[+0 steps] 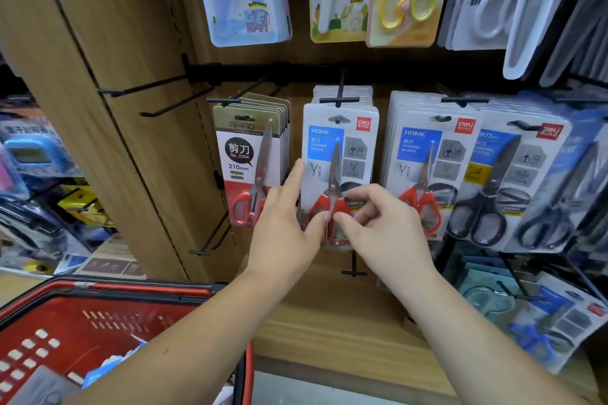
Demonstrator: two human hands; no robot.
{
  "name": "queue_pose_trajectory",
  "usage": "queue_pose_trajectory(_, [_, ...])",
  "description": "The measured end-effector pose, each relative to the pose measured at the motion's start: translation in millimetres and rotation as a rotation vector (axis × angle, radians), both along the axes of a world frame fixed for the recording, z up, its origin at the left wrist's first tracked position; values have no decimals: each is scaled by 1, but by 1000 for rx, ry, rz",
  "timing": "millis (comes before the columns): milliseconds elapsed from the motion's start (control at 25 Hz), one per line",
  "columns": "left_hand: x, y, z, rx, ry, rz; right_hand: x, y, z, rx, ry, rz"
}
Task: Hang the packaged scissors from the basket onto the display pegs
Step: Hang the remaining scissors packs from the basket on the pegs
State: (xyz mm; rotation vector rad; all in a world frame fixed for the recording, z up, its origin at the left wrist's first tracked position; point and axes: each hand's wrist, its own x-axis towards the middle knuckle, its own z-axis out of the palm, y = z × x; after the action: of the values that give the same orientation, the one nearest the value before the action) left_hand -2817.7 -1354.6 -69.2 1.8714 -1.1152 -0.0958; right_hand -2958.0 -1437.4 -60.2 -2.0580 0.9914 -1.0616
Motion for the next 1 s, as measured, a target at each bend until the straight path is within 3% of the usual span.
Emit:
queue_pose_trajectory(200, [8, -4, -3, 90, -35, 47, 0, -4, -7, -7, 9, 2])
queue_pose_trajectory(440, [5, 1, 7, 8, 130, 37, -3, -1, -3, 9, 19, 2])
queue_pose_trajectory(720, [24, 128, -27, 62, 197, -2, 11, 52, 15, -102, 90, 10])
queue_pose_trajectory(880, [51, 236, -74, 314, 189, 110, 54, 110, 2, -144, 197, 269])
queue_pose_trajectory(1000, [58, 294, -114, 495, 264, 213, 90, 161, -44, -5, 392, 624])
